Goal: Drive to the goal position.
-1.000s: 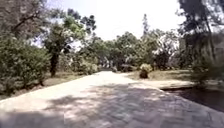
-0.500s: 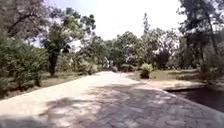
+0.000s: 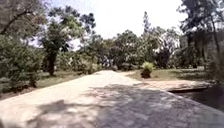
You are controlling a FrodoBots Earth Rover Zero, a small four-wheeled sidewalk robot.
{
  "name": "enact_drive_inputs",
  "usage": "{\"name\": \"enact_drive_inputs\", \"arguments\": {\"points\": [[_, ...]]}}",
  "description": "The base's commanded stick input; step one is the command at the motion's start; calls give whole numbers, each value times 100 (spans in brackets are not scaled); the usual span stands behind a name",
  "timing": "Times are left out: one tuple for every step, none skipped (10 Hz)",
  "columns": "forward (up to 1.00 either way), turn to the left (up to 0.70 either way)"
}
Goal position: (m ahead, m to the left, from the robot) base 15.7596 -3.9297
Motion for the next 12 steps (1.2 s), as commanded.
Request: {"name": "enact_drive_inputs", "arguments": {"points": [[50, 0], [50, 0], [50, 0], [50, 0], [50, 0], [50, 0], [50, 0], [50, 0], [50, 0], [50, 0], [50, 0], [50, 0]]}}
